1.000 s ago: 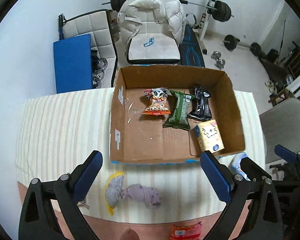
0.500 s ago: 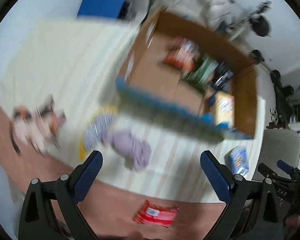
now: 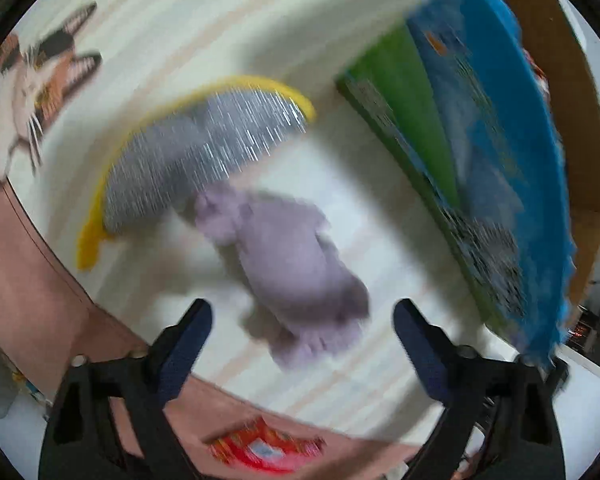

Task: Organize soft objects
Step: 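Grasp the lavender plush with the left tool while the right tool grasps the blue tissue pack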

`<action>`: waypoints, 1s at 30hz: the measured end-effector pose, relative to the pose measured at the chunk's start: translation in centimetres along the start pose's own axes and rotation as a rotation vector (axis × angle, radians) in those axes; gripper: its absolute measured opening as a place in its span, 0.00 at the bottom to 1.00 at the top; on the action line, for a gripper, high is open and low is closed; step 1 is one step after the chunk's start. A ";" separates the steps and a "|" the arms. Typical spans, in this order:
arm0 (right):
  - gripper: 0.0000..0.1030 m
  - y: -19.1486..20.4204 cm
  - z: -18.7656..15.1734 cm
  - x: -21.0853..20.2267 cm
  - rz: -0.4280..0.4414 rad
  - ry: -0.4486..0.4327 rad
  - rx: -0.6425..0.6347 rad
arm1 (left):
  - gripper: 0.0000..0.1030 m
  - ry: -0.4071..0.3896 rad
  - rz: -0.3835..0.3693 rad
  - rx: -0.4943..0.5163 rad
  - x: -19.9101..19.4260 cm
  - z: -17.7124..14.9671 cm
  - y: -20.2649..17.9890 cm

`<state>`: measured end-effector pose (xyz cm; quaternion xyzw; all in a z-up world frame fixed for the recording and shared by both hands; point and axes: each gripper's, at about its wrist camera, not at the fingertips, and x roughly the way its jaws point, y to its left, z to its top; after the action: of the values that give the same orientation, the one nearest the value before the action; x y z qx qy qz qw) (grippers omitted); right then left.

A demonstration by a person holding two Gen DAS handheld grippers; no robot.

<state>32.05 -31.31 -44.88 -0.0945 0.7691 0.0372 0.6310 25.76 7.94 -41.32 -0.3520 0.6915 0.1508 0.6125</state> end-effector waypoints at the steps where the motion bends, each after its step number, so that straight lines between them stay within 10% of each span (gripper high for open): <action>1: 1.00 0.0 0.0 0.0 0.007 -0.004 0.019 | 0.70 -0.003 0.011 0.010 0.2 0.3 -0.1; 4: 0.93 -0.2 -0.2 0.0 0.033 0.005 0.081 | 0.50 0.027 0.062 0.076 1.4 0.5 -0.7; 6: 0.80 -0.4 -0.8 0.1 0.095 0.035 0.134 | 0.48 0.032 0.089 0.137 1.9 0.1 -1.3; 14: 0.82 1.1 -4.7 -0.2 0.273 0.061 0.168 | 0.46 0.029 0.236 0.532 3.1 -3.7 -6.7; 24: 0.91 -1.1 -3.0 -0.8 0.289 -0.021 0.390 | 0.51 0.130 0.074 0.347 3.7 -2.3 -4.9; 30: 0.79 -2.0 -1.4 0.7 0.315 -0.023 0.515 | 0.54 0.100 0.142 0.408 4.1 -3.0 -7.5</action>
<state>30.93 -33.62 -45.16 0.1894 0.7512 -0.0605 0.6294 28.58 -0.45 -42.92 -0.1782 0.7603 0.0329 0.6238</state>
